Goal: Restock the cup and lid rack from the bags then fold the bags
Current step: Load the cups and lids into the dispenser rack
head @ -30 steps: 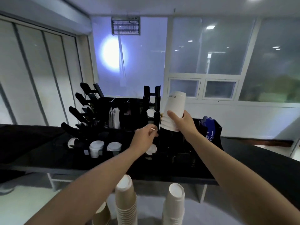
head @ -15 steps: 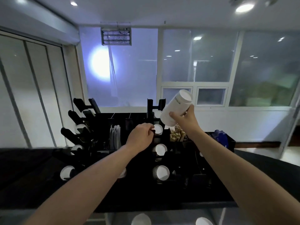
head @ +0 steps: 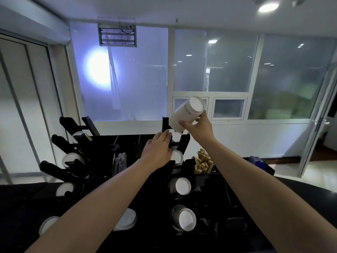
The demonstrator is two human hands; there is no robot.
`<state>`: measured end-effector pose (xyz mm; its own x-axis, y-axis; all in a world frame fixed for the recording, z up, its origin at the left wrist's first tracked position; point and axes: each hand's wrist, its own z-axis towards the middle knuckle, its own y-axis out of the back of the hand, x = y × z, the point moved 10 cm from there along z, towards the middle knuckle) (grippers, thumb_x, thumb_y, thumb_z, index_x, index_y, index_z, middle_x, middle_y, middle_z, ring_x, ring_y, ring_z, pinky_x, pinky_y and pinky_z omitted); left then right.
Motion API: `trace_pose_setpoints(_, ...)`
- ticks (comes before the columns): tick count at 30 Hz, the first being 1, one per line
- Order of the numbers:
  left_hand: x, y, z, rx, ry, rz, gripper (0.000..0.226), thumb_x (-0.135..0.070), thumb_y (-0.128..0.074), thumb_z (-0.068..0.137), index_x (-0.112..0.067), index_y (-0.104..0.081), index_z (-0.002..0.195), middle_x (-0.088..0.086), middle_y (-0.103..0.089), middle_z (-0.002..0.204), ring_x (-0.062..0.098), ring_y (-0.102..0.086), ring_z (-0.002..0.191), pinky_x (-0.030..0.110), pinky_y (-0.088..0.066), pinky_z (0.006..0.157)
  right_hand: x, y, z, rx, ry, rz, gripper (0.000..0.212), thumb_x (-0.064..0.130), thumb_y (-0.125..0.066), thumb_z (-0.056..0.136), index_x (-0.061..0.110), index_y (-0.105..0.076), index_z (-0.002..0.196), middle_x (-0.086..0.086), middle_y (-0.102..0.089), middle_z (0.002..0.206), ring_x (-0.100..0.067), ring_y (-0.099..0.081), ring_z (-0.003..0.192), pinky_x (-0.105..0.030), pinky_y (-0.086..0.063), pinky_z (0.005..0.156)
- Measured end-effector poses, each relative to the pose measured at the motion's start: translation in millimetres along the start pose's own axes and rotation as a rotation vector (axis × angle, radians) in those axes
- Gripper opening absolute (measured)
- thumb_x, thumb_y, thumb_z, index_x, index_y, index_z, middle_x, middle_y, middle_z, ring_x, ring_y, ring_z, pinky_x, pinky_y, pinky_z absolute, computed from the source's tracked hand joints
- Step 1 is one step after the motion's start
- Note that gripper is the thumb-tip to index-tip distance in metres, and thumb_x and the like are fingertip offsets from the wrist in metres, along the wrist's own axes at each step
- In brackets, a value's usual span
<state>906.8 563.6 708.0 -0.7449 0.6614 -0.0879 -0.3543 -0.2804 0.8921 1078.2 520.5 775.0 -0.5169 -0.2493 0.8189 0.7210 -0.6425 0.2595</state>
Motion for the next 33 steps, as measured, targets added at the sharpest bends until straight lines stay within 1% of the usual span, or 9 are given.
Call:
trace_pose_setpoints(3,7,-11,11,0.010,0.013,0.044,0.073,-0.024,-0.045,0.096,-0.018,-0.013,0.161,-0.005,-0.007,0.169,0.018,-0.008,0.155,0.043,-0.025,0.120,-11,-17,13,0.025,0.003,-0.076,0.075,0.047,-0.084,0.071,0.034,-0.040,0.130,0.015,-0.055,0.110,-0.013,-0.057,0.103,-0.028,-0.048,0.075)
trace_pose_setpoints(6,10,-11,16,-0.044,0.011,0.015,0.071,-0.023,-0.046,0.093,-0.021,-0.021,0.159,-0.007,-0.017,0.167,0.016,-0.012,0.154,0.040,-0.023,0.121,-11,-30,23,0.046,0.050,-0.161,0.081,0.052,-0.083,0.066,0.031,-0.038,0.131,0.013,-0.056,0.108,-0.019,-0.059,0.103,-0.045,-0.054,0.084)
trace_pose_setpoints(10,11,-8,18,-0.100,0.020,-0.039,0.067,-0.022,-0.045,0.093,-0.023,-0.027,0.157,-0.008,-0.025,0.165,0.016,-0.016,0.154,0.039,-0.023,0.121,-5,-35,22,0.059,0.111,-0.317,0.082,0.062,-0.073,0.058,0.031,-0.037,0.125,0.008,-0.059,0.109,-0.025,-0.058,0.107,-0.049,-0.053,0.087)
trace_pose_setpoints(16,7,-13,14,-0.141,0.040,-0.060,0.067,-0.021,-0.044,0.095,-0.017,-0.026,0.159,-0.001,-0.020,0.168,0.014,-0.014,0.154,0.039,-0.024,0.122,-35,-35,15,0.144,0.007,-0.426,0.086,0.069,-0.072,0.064,0.025,-0.040,0.131,0.000,-0.062,0.120,-0.031,-0.053,0.118,-0.051,-0.047,0.095)
trace_pose_setpoints(21,9,-10,15,-0.114,0.015,-0.119,0.067,-0.017,-0.043,0.094,-0.017,-0.027,0.159,-0.004,-0.021,0.167,0.014,-0.014,0.154,0.040,-0.022,0.124,-32,-44,18,0.172,0.030,-0.423,0.114,0.073,-0.076,0.067,0.034,-0.013,0.154,-0.003,-0.044,0.150,-0.031,-0.043,0.135,-0.056,-0.041,0.106)
trace_pose_setpoints(24,8,-7,16,-0.111,0.010,-0.156,0.067,-0.014,-0.043,0.093,-0.016,-0.029,0.158,-0.004,-0.022,0.167,0.013,-0.015,0.154,0.040,-0.022,0.124,-21,-48,21,0.201,0.159,-0.403,0.098,0.067,-0.073,0.076,0.046,-0.016,0.152,0.001,-0.041,0.151,-0.026,-0.048,0.132,-0.051,-0.045,0.103)
trace_pose_setpoints(27,8,-7,15,-0.120,0.020,-0.187,0.065,-0.012,-0.045,0.093,-0.014,-0.032,0.157,-0.001,-0.023,0.167,0.014,-0.018,0.153,0.039,-0.024,0.123,-10,-50,25,0.209,0.232,-0.315,0.080,0.053,-0.072,0.085,0.047,-0.027,0.151,0.005,-0.044,0.147,-0.017,-0.052,0.123,-0.038,-0.047,0.097)
trace_pose_setpoints(30,9,-7,16,-0.110,0.012,-0.191,0.067,-0.011,-0.046,0.092,-0.015,-0.032,0.157,-0.001,-0.023,0.166,0.014,-0.018,0.153,0.037,-0.023,0.124,-7,-57,31,0.266,0.264,-0.343,0.050,0.030,-0.065,0.094,0.033,-0.051,0.142,0.005,-0.061,0.129,-0.015,-0.058,0.109,-0.033,-0.050,0.092)
trace_pose_setpoints(33,10,-10,17,-0.091,0.010,-0.172,0.067,-0.012,-0.045,0.093,-0.015,-0.030,0.158,-0.001,-0.021,0.167,0.013,-0.017,0.153,0.037,-0.022,0.124,-12,-62,27,0.263,0.344,-0.492,0.023,0.013,-0.056,0.094,0.006,-0.073,0.107,-0.007,-0.073,0.109,-0.026,-0.060,0.110,-0.037,-0.049,0.089)
